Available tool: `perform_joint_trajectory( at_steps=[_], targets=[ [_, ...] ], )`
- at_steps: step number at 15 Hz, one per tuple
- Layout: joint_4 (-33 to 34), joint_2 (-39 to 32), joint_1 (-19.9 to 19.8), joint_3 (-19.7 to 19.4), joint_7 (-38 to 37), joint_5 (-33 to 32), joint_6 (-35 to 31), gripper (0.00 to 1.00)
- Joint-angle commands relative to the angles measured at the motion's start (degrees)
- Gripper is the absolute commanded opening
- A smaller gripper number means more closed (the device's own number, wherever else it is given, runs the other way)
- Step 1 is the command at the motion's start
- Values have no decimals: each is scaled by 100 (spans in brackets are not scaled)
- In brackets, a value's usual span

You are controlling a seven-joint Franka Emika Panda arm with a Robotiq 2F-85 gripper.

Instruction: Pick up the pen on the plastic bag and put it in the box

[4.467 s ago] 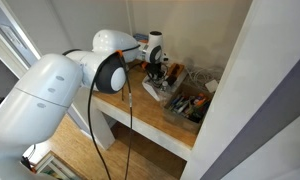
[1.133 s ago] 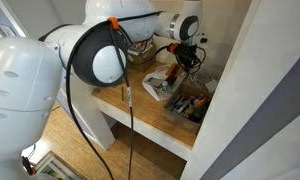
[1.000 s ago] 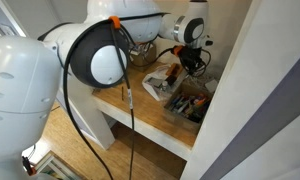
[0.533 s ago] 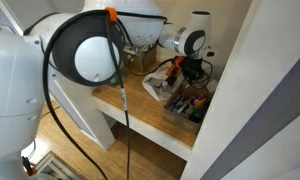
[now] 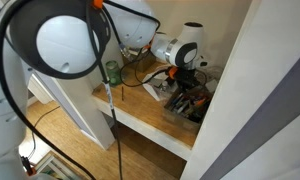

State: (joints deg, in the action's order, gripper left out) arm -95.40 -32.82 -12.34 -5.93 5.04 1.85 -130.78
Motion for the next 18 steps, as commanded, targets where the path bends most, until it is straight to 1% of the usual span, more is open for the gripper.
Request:
perform_joint_trajectory(
  at_steps=[1, 2, 3, 8, 18],
  targets=[
    [-50, 41, -2, -3, 19, 5, 7, 9],
    [-75, 64, -2, -2, 25, 6, 6, 9],
    [-86, 76, -2, -1, 28, 7, 5, 2],
    [52, -110, 6, 114, 453, -54, 222, 2],
    [419, -650, 11, 154, 662, -98, 282, 2]
  ],
)
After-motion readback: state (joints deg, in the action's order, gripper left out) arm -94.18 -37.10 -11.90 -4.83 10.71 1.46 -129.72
